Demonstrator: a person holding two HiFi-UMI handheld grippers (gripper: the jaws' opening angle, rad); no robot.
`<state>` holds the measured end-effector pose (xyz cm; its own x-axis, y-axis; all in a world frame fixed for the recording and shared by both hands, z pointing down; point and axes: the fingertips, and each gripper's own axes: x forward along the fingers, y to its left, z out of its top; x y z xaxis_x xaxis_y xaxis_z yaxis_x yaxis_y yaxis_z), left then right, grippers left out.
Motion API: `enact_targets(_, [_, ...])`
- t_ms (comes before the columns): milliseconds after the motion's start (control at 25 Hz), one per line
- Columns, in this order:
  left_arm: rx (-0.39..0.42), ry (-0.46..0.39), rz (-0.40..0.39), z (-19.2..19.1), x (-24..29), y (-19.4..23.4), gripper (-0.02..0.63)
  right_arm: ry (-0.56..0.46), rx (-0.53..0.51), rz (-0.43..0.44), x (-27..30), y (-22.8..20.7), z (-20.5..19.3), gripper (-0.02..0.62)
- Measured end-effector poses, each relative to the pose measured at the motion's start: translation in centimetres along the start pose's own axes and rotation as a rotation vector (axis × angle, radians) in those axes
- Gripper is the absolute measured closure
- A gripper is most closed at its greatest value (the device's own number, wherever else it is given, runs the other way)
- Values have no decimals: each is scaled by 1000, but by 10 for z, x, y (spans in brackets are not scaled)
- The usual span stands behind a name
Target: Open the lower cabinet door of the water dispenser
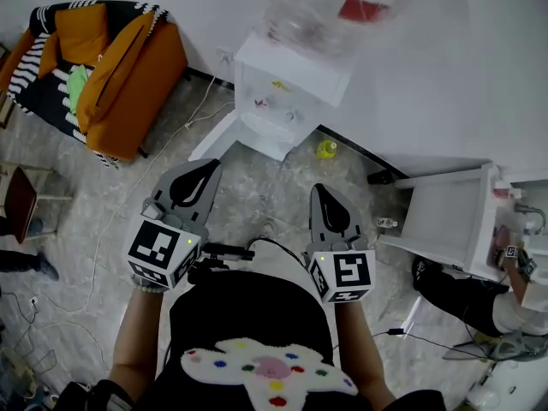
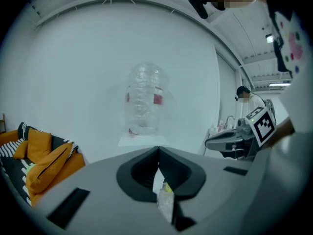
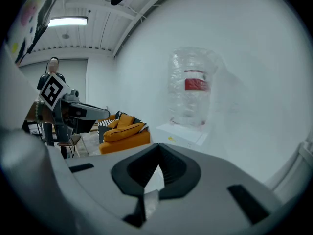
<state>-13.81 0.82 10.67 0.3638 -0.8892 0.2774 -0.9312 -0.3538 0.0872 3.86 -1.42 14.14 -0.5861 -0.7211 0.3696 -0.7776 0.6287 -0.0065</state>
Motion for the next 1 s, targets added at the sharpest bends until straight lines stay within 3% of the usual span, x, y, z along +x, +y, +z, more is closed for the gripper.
enact_targets(1000, [-16,4,-31,-6,2,-4,592,-32,-34,13,3,11,15,592])
